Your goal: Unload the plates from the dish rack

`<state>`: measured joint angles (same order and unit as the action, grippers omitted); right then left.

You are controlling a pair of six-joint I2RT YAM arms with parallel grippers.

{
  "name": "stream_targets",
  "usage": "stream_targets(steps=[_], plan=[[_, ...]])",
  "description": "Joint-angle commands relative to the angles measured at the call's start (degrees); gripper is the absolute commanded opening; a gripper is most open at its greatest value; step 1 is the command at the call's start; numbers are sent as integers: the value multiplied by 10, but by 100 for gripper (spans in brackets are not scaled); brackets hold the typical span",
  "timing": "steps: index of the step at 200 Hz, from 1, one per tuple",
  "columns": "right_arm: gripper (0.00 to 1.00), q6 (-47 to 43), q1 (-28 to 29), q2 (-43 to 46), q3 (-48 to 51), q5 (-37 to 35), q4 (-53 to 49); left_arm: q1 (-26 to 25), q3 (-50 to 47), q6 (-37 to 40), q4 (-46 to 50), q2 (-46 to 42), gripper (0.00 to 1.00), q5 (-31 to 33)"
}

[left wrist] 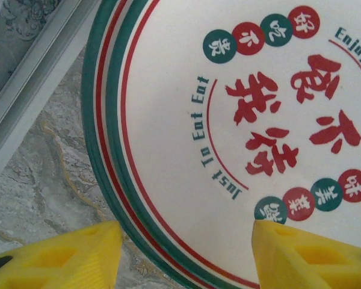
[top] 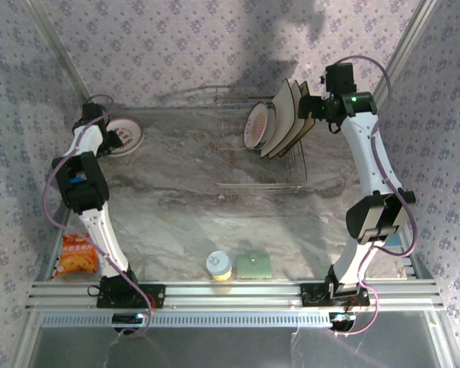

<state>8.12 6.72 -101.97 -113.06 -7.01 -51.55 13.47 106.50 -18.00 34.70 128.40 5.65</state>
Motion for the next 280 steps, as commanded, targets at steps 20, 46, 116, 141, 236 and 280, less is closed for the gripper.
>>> stream_targets(steps=[20, 46, 116, 141, 236, 280], plan=[[100, 7, -3, 14, 2, 7, 6, -1, 24, 22, 27, -3, 63, 21], [100, 7, -2, 13, -4, 7, 2, -9, 13, 39, 24, -37, 65, 36], [100, 1, 49, -11, -61, -39, -23, -87, 62, 119, 110, -149, 99, 89], [100, 0, 83, -30, -98, -58, -36, -131, 95, 135, 152, -182, 99, 94], [99, 37, 199, -199, -259, -128, -60, -240, 98, 127, 200, -233, 99, 70], [91, 64, 209, -290, -308, -140, -58, -241, 86, 129, 186, -231, 99, 65]])
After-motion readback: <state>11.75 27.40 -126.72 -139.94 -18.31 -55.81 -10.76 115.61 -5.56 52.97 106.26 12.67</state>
